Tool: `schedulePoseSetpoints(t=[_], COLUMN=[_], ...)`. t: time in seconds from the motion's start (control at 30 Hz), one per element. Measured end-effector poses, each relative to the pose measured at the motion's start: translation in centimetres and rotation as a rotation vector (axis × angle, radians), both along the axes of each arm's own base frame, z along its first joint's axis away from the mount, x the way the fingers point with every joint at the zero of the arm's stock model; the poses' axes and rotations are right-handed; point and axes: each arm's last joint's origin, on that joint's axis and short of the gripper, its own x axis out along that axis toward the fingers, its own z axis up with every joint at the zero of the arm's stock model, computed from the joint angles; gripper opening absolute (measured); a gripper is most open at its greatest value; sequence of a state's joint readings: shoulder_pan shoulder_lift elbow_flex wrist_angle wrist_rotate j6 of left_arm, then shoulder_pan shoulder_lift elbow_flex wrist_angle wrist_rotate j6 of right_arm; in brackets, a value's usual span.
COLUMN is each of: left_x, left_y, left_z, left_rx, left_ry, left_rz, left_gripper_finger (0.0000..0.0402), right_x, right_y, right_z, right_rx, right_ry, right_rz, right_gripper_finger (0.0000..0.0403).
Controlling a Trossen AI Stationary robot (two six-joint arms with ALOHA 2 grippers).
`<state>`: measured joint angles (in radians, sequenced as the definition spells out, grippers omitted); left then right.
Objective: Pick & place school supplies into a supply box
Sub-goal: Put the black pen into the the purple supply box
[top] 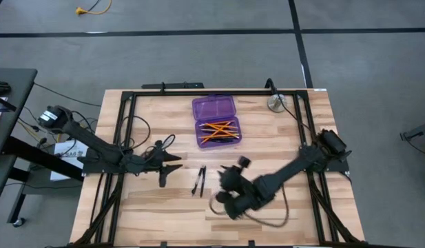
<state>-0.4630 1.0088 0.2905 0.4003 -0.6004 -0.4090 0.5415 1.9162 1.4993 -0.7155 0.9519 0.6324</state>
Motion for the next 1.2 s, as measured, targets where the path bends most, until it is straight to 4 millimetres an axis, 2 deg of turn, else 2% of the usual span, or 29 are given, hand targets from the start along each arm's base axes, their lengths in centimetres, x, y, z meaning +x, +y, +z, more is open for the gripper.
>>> schedulePoseSetpoints(t=[0.13, 0.37, 0.47, 0.57, 0.63, 0.77, 0.87, 0.9, 1.03, 1.2], left_x=[1.6, 5.8, 7.6, 8.9, 9.5, 9.8, 9.9, 9.9, 9.9, 10.5], left_y=[-1.1, -4.8, -6.2, -7.1, -7.5, -8.5, -9.0, -9.1, -9.4, -9.9], left_z=[-0.7, -1.9, -2.2, -1.9, -1.6, -0.6, 0.6, 1.0, 1.6, -0.2], left_rx=[0.005, 0.042, 0.019, -0.027, -0.026, -0.001, -0.016, -0.027, -0.095, -0.186], left_ry=[-0.017, 0.044, 0.063, 0.099, 0.133, 0.172, 0.174, 0.177, 0.175, 0.194], left_rz=[0.005, 0.056, 0.070, 0.106, 0.159, 0.286, 0.356, 0.373, 0.405, 0.415], left_gripper_finger=[0.0132, 0.0132, 0.0132, 0.0132, 0.0132, 0.0132, 0.0132, 0.0132, 0.0132, 0.0132], right_x=[-4.1, -10.6, -13.0, -15.9, -18.1, -22.2, -24.5, -25.0, -25.3, -23.8], right_y=[3.0, 9.1, 10.9, 11.7, 11.8, 11.2, 10.2, 9.8, 8.7, 8.4], right_z=[0.4, 0.8, 0.8, 0.0, -1.0, -4.0, -6.4, -7.2, -9.4, -10.5], right_rx=[-0.058, -0.034, -0.019, -0.034, -0.047, -0.038, -0.001, 0.016, 0.045, 0.106], right_ry=[-0.013, 0.005, -0.026, -0.088, -0.159, -0.412, -0.610, -0.627, -0.646, -0.688], right_rz=[0.000, 0.213, 0.264, 0.272, 0.267, 0.305, 0.377, 0.388, 0.380, 0.301], right_gripper_finger=[0.0095, 0.0095, 0.0095, 0.0095, 0.0095, 0.0095, 0.0095, 0.0095, 0.0095, 0.0095])
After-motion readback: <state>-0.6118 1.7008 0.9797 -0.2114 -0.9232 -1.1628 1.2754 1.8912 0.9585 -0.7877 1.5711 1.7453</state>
